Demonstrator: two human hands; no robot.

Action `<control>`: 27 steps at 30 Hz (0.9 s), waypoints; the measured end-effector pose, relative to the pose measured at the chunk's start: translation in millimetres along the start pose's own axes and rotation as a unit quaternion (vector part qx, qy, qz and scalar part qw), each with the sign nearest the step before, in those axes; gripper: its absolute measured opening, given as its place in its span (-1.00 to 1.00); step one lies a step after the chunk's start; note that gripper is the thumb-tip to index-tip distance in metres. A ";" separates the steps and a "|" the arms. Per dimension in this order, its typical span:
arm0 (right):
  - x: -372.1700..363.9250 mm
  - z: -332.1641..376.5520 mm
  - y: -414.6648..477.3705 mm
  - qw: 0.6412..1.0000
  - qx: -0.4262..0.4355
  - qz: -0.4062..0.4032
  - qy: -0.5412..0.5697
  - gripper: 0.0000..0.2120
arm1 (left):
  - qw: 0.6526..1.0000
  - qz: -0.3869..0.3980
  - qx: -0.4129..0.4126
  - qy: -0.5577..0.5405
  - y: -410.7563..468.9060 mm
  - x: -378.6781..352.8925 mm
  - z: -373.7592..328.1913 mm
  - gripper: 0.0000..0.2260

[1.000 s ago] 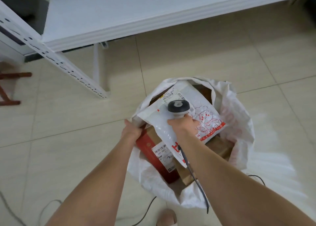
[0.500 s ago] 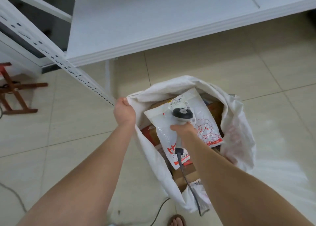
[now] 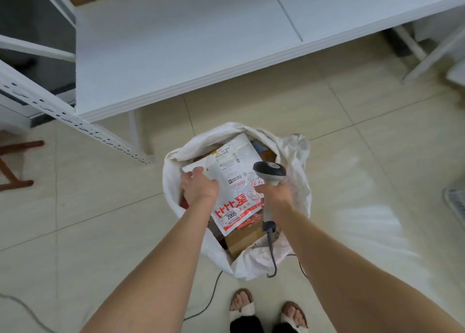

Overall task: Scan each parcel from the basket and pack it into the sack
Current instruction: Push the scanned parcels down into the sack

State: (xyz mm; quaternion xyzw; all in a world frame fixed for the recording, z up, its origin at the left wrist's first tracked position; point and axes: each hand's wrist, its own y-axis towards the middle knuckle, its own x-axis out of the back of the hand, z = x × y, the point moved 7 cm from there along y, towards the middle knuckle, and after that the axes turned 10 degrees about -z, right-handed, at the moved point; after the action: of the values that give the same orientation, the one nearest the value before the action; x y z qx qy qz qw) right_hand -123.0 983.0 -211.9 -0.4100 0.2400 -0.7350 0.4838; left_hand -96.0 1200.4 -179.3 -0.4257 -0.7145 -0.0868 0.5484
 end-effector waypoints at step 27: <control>78.1 16.7 31.0 0.973 0.039 0.010 0.226 -0.80 | 0.918 0.234 -0.223 0.230 -61.7 -145.8 -34.2 -0.33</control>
State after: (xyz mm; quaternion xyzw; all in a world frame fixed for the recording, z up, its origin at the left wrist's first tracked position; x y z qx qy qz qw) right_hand -108.3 899.9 -197.0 -0.2113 0.3182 -0.8129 0.4397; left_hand -109.9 1067.0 -270.0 -0.6605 -0.4102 -0.2089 0.5932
